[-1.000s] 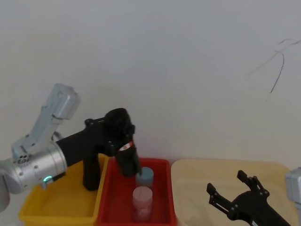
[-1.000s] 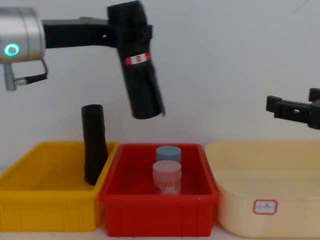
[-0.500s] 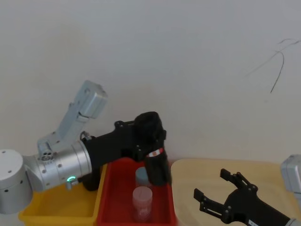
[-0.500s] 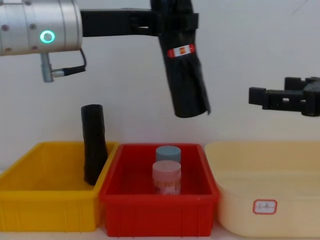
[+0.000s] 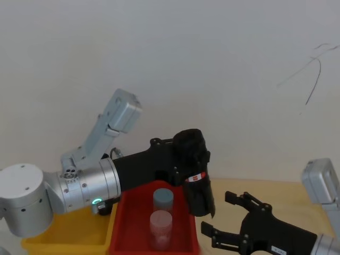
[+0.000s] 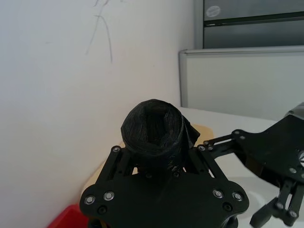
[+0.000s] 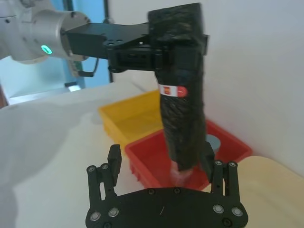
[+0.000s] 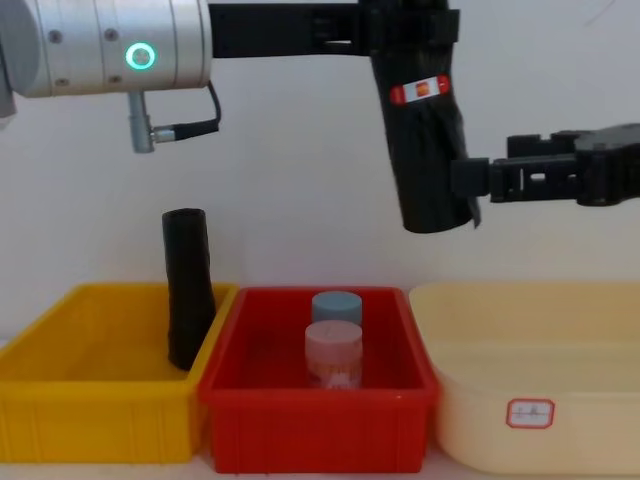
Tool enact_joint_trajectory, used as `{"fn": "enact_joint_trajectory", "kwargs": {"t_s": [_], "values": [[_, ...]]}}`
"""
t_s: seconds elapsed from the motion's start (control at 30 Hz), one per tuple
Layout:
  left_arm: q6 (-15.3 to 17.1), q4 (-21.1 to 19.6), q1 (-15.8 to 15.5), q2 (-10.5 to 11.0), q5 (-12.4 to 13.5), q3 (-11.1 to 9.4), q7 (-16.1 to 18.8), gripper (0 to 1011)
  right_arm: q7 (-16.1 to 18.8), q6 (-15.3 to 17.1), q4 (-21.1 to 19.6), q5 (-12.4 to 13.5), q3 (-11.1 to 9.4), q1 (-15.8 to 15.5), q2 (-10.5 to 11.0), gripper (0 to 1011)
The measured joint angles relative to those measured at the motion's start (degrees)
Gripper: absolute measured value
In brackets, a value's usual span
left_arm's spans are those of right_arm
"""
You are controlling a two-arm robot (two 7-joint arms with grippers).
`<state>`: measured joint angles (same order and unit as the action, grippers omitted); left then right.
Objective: Pick up the garbage bag with the one hand and transfer it to the other hand.
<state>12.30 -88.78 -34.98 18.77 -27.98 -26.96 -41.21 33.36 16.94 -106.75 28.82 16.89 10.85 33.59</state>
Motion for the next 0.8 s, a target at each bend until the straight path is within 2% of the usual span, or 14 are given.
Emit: {"fn": "enact_joint_trajectory", "kwargs": {"t_s": [0.37,0.8], "values": [[0.88,-0.21,-0.81,-0.32,-1.16,-1.42,-1.11,374,2.13,2.34,1.29,0.58,2.18,3.64,0.68,1000],[1.39,-1.00,-1.01,0.62,-2.15,-2.29,-2.28,374,1.02,3.46,2.43,0.11,3.15,5.49,1.16,1000]]}}
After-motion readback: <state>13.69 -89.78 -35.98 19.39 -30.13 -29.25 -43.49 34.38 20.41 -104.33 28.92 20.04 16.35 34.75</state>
